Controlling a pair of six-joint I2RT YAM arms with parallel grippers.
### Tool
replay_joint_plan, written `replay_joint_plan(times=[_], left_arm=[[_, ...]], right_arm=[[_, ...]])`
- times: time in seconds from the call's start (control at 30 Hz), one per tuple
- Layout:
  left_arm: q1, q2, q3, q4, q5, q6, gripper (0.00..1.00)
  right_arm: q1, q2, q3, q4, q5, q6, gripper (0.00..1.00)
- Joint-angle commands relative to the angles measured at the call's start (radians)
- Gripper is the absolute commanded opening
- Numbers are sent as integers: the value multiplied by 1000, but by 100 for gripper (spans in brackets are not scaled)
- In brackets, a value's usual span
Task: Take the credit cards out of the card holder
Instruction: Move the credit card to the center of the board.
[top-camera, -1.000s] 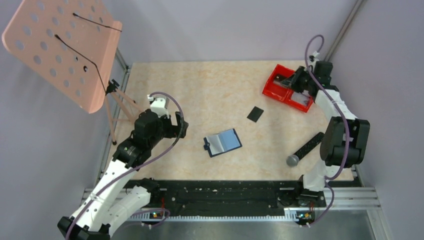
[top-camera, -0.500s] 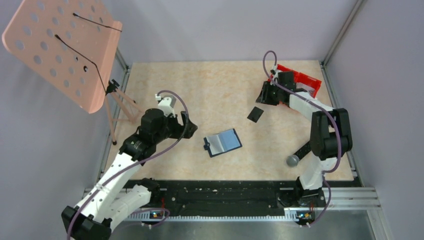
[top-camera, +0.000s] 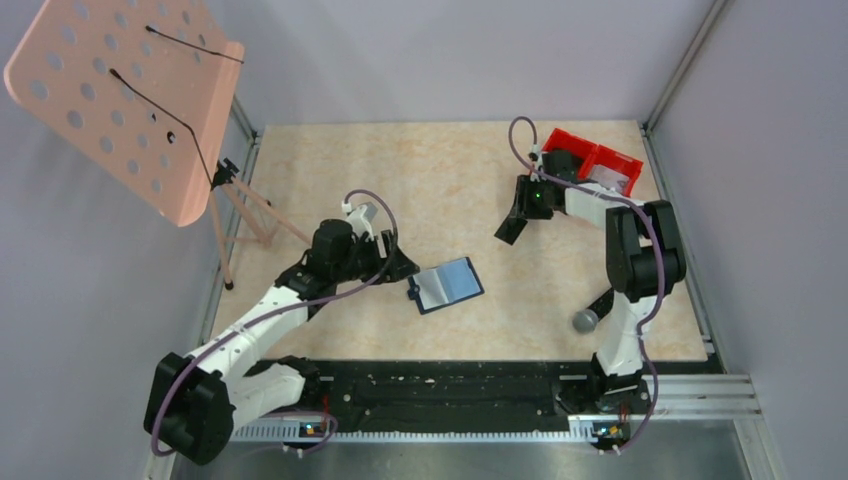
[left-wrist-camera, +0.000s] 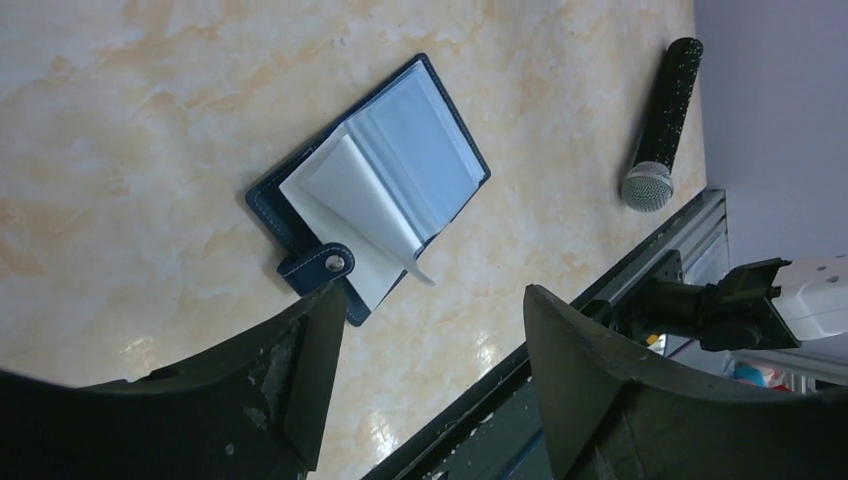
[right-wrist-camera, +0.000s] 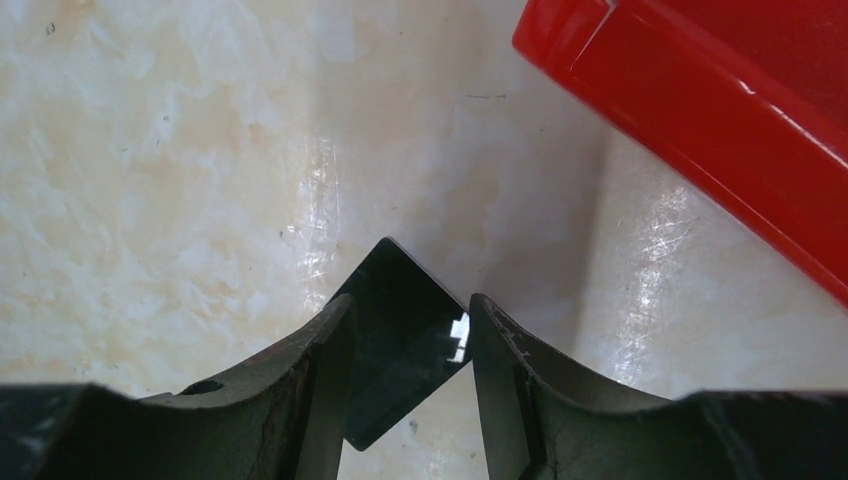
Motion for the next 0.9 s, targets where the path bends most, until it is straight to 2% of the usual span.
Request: replay_joint_plan(times=[0.0,0.23,0.43,0.57,0.67,0.87], left_arm=[[-4,48,12,130,30,-42,69],[-4,193,59,203,48,-72,59],[-25,345,117,269,86,-58,53],[-45,453,177,298,69,-25,53],[-50,543,238,326,70,-21,53],[-58,732,348,470,72,-64,49]], right_arm=[[4,14,-6,-17,-32,-10,45],[19,-102,-147,-9,-139,56,40],[29,-219,-312,92,-292,130,39],[30,-298,-357,92,-212,125,40],[30,-344,-375,118,-109,161,46],[30,-392,-476,292,6,235,47]])
